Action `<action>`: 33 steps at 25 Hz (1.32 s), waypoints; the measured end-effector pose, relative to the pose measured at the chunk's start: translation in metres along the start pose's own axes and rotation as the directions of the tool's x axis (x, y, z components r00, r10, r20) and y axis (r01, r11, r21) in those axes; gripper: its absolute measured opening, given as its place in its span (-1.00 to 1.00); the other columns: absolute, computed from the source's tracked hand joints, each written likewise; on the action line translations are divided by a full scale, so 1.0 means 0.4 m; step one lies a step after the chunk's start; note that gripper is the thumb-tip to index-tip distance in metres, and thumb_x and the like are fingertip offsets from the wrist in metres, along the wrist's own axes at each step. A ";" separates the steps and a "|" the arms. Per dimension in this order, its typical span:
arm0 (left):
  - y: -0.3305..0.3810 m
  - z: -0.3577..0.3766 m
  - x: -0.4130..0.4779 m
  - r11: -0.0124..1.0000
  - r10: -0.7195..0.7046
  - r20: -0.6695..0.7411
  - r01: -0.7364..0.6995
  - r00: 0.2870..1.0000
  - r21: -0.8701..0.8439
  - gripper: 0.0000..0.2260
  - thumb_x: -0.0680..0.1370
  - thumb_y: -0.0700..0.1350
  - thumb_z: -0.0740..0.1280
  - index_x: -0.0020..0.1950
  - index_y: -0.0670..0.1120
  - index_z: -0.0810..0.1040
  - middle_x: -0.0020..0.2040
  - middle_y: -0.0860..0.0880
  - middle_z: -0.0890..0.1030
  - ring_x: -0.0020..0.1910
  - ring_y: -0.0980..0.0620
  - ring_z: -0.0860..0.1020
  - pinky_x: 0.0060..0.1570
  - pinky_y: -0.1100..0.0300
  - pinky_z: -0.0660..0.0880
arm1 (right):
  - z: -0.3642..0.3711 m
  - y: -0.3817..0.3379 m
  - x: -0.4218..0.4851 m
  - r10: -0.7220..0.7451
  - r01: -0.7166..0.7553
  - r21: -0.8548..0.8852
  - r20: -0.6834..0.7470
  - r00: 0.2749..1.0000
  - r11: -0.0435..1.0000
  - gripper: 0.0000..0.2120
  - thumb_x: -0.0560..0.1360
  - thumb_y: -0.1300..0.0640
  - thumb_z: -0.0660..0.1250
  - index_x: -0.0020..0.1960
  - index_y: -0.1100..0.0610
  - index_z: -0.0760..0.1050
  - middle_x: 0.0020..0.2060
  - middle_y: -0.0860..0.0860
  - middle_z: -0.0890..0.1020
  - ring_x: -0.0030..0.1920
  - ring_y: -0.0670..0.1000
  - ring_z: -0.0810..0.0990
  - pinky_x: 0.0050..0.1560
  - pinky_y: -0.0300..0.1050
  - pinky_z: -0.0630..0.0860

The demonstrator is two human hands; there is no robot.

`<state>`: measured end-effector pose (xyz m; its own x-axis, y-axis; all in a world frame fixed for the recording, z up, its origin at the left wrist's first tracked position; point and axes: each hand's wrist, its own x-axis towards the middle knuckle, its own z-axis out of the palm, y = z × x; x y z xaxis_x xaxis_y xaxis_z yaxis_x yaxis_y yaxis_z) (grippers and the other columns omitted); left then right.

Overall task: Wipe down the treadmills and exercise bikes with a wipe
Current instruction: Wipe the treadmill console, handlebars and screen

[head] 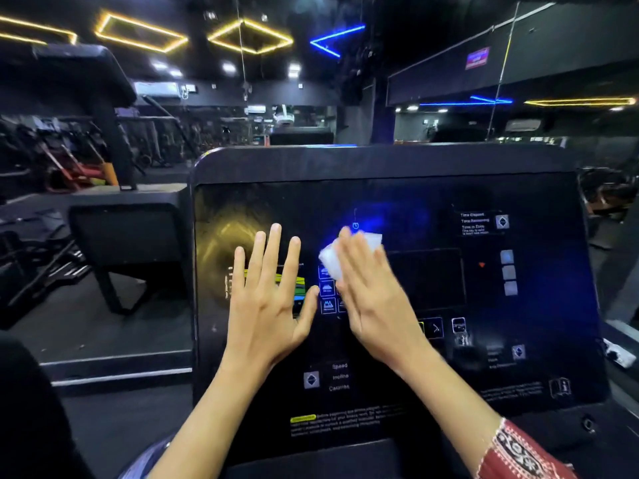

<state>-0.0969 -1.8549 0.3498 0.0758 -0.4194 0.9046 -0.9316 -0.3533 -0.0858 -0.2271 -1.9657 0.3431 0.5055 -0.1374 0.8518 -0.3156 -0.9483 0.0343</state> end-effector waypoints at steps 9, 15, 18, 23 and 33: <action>0.058 0.002 -0.076 1.000 -0.020 -0.007 0.020 1.000 -0.001 -0.49 0.53 0.05 0.22 0.40 -0.19 0.38 0.43 -0.29 0.32 0.42 -0.23 0.27 0.39 -0.17 0.19 | -0.008 0.047 0.015 0.278 -0.281 -0.050 -0.063 0.959 0.958 -0.52 0.63 0.18 -0.02 0.50 0.37 0.11 0.50 0.24 0.15 0.50 0.25 0.11 0.50 0.14 -0.04; 0.024 -0.025 -0.123 0.997 -0.053 -0.049 0.055 0.997 0.046 -0.55 0.52 0.05 0.22 0.34 -0.16 0.40 0.38 -0.30 0.39 0.36 -0.21 0.33 0.38 -0.11 0.19 | -0.050 0.074 -0.120 0.064 -0.062 -0.070 0.030 0.997 0.996 -0.55 0.62 0.15 0.05 0.49 0.23 0.21 0.49 0.09 0.25 0.47 0.08 0.25 0.48 0.05 0.08; 0.004 -0.036 -0.137 0.994 -0.093 -0.058 0.096 0.994 0.059 -0.55 0.52 0.06 0.22 0.34 -0.15 0.40 0.37 -0.30 0.39 0.36 -0.20 0.33 0.36 -0.12 0.21 | -0.013 0.032 0.028 0.377 -0.378 -0.005 -0.065 0.924 0.926 -0.52 0.62 0.17 0.00 0.50 0.32 0.15 0.49 0.21 0.21 0.49 0.22 0.17 0.47 0.14 0.02; -0.042 -0.055 -0.166 0.989 -0.132 -0.036 0.134 0.991 0.068 -0.52 0.52 0.07 0.20 0.35 -0.17 0.37 0.39 -0.31 0.37 0.36 -0.23 0.32 0.38 -0.08 0.17 | 0.052 -0.121 -0.025 -0.276 0.279 -0.013 0.115 0.954 0.960 -0.53 0.60 0.14 0.06 0.47 0.24 0.26 0.47 0.12 0.30 0.46 0.13 0.28 0.46 0.07 0.10; -0.104 -0.083 -0.202 0.980 -0.183 -0.040 0.185 0.982 0.072 -0.51 0.53 0.06 0.22 0.37 -0.19 0.35 0.39 -0.30 0.37 0.38 -0.21 0.32 0.42 -0.07 0.14 | 0.103 -0.190 0.123 -0.293 0.293 0.017 0.065 0.954 0.956 -0.55 0.58 0.16 0.05 0.43 0.30 0.33 0.43 0.19 0.35 0.43 0.21 0.30 0.41 0.15 0.18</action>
<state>-0.0759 -1.7786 0.2943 0.2306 -0.3143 0.9209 -0.8734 -0.4841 0.0535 -0.1452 -1.9123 0.3610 0.6266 0.1287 0.7686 -0.1403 -0.9515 0.2737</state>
